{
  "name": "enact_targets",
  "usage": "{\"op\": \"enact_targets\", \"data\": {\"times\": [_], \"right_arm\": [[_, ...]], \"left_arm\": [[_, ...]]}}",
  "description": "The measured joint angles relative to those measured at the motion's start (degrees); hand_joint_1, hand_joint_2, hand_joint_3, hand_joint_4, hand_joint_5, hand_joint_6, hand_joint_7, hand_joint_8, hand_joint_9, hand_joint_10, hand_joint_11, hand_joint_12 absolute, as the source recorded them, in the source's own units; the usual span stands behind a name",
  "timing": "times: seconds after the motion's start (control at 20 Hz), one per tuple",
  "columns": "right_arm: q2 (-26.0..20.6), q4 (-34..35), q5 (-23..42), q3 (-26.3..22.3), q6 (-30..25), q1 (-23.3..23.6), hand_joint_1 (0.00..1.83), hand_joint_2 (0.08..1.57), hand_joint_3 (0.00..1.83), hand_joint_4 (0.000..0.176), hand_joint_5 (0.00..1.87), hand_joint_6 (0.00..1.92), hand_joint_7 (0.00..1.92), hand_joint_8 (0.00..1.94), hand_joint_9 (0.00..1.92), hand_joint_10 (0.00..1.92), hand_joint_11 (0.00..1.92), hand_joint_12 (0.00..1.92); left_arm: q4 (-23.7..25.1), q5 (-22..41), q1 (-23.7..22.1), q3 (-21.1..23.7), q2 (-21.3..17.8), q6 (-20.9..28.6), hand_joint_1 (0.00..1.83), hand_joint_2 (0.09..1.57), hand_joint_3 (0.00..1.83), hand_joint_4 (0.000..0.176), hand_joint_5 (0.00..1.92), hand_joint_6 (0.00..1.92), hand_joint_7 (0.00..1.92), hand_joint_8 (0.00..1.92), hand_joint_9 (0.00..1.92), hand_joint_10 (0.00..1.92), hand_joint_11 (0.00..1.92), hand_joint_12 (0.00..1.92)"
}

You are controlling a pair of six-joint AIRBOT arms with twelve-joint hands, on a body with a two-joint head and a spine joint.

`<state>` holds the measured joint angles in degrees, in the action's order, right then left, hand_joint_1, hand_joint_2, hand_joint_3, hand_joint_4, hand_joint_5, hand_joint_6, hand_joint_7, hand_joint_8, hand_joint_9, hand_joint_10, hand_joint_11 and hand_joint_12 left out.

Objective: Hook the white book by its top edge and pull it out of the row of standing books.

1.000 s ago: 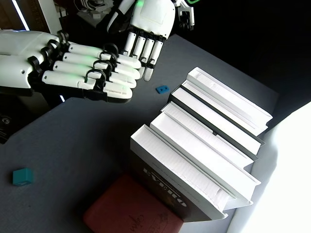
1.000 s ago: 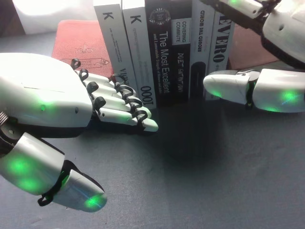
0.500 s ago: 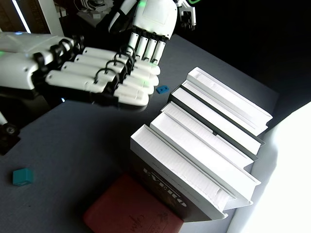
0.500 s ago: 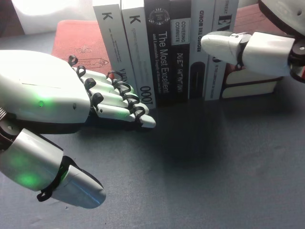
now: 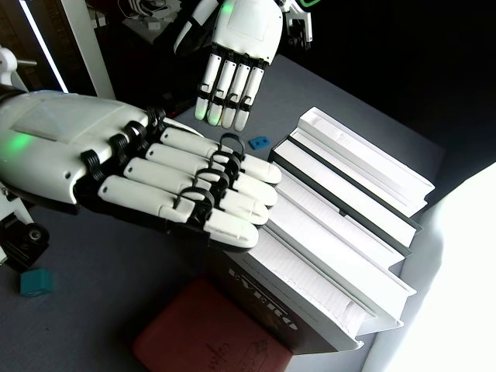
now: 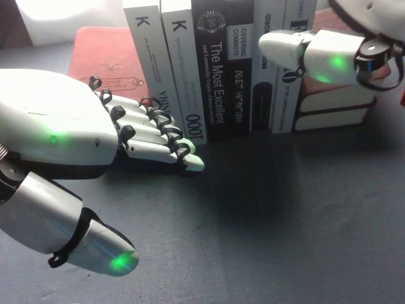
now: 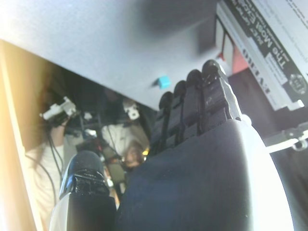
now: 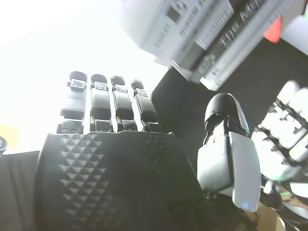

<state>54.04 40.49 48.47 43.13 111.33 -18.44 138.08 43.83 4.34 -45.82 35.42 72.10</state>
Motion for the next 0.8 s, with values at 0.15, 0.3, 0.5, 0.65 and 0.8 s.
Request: {"op": "enact_targets", "data": {"times": [0.15, 0.3, 0.5, 0.65, 0.8], "right_arm": [[1.0, 1.5, -1.2, 0.8, 0.6, 0.1, 0.00, 1.16, 0.00, 0.000, 0.00, 0.00, 0.00, 0.00, 0.00, 0.00, 0.00, 0.00], [1.1, 2.6, -1.3, 1.2, 1.0, 0.1, 0.00, 1.16, 0.00, 0.000, 0.00, 0.00, 0.00, 0.00, 0.00, 0.00, 0.00, 0.00], [1.2, 4.0, -2.1, 1.2, 1.6, -0.4, 0.00, 1.15, 0.00, 0.000, 0.00, 0.00, 0.00, 0.00, 0.00, 0.00, 0.00, 0.00], [1.2, 4.0, -2.4, 1.2, 1.5, -0.7, 0.00, 1.15, 0.00, 0.000, 0.00, 0.00, 0.00, 0.00, 0.00, 0.00, 0.00, 0.00], [1.2, 4.1, -2.5, 1.2, 1.8, -0.7, 0.00, 1.15, 0.00, 0.000, 0.00, 0.00, 0.00, 0.00, 0.00, 0.00, 0.00, 0.00]], "left_arm": [[-0.2, 0.1, 0.0, -0.2, 0.0, 0.0, 0.00, 1.14, 0.00, 0.000, 0.00, 0.00, 0.00, 0.00, 0.00, 0.00, 0.00, 0.00], [-0.2, -0.2, 0.0, -0.7, 0.0, 0.0, 0.00, 1.14, 0.01, 0.000, 0.00, 0.00, 0.00, 0.00, 0.00, 0.00, 0.00, 0.00], [-0.3, -0.1, 0.0, -0.7, 0.0, 0.0, 0.00, 1.14, 0.00, 0.000, 0.00, 0.00, 0.00, 0.00, 0.00, 0.00, 0.00, 0.00], [-0.3, -0.1, 0.0, -0.7, 0.0, 0.0, 0.00, 1.14, 0.00, 0.000, 0.00, 0.00, 0.00, 0.00, 0.00, 0.00, 0.00, 0.00], [-0.4, -0.1, 0.0, -0.7, 0.0, 0.0, 0.00, 1.14, 0.00, 0.000, 0.00, 0.00, 0.00, 0.00, 0.00, 0.00, 0.00, 0.00]]}}
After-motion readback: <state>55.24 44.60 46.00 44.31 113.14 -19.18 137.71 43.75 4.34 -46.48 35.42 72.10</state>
